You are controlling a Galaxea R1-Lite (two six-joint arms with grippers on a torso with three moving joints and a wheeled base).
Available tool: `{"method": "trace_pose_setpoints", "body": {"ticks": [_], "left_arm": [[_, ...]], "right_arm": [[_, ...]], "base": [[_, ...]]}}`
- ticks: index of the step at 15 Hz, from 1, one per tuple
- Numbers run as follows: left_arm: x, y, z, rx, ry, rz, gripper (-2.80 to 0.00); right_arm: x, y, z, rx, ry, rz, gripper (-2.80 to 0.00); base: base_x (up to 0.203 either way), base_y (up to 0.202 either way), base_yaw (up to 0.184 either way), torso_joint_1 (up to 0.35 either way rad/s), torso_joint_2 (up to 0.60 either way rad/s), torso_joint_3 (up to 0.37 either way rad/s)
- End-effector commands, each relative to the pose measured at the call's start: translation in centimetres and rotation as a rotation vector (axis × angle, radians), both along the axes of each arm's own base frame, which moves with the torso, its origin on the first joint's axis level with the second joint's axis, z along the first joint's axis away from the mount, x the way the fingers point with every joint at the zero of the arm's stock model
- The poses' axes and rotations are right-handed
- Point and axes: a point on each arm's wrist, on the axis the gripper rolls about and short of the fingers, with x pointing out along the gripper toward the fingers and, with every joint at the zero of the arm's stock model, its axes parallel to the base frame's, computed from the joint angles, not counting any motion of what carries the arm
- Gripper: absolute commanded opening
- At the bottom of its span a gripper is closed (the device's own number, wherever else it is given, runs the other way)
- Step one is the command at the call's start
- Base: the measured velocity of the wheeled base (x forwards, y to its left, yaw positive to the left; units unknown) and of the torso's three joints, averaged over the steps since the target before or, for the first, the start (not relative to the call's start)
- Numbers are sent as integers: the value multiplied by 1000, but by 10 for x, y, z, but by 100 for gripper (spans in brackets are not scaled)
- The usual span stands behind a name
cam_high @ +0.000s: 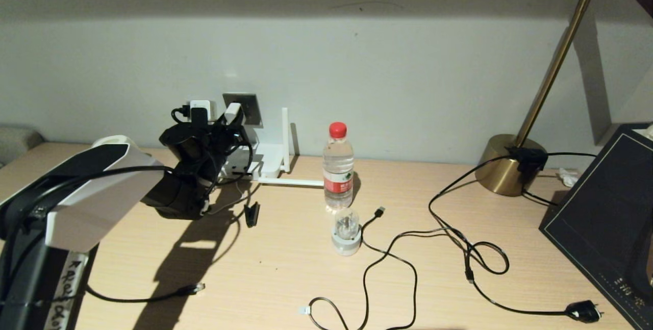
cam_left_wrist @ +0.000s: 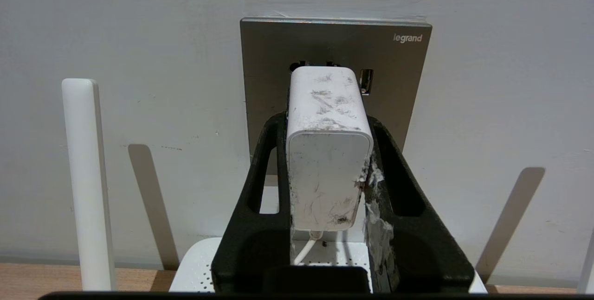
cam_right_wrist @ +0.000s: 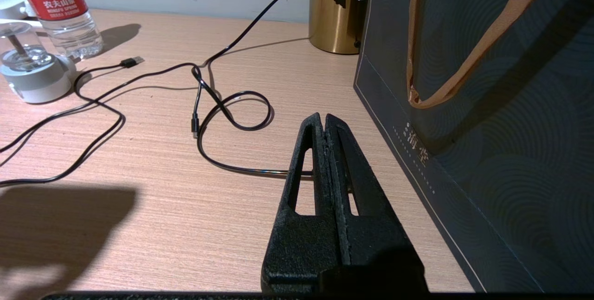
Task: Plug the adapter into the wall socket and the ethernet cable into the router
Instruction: Plug plug into socket
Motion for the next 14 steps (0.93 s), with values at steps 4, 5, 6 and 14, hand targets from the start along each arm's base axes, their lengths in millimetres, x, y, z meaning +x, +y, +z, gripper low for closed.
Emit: {"method": "trace_pose_setpoints", "body": {"ticks": [4, 5, 6, 14], "left_arm": [[0, 0, 0, -1, -6, 1, -280], [0, 0, -2, 0, -2, 1, -280], [0, 0, -3, 0, 1, 1, -280], [1, 9, -3, 2, 1, 19, -280]], "right_arm": [[3, 0, -9, 0, 35, 0, -280], [3, 0, -9, 0, 34, 0, -280], [3, 0, -9, 0, 34, 0, -280], [3, 0, -9, 0, 34, 0, -280]], "base": [[0, 0, 0, 0, 0, 0], [0, 0, 0, 0, 0, 0], [0, 0, 0, 0, 0, 0], [0, 0, 0, 0, 0, 0]]}}
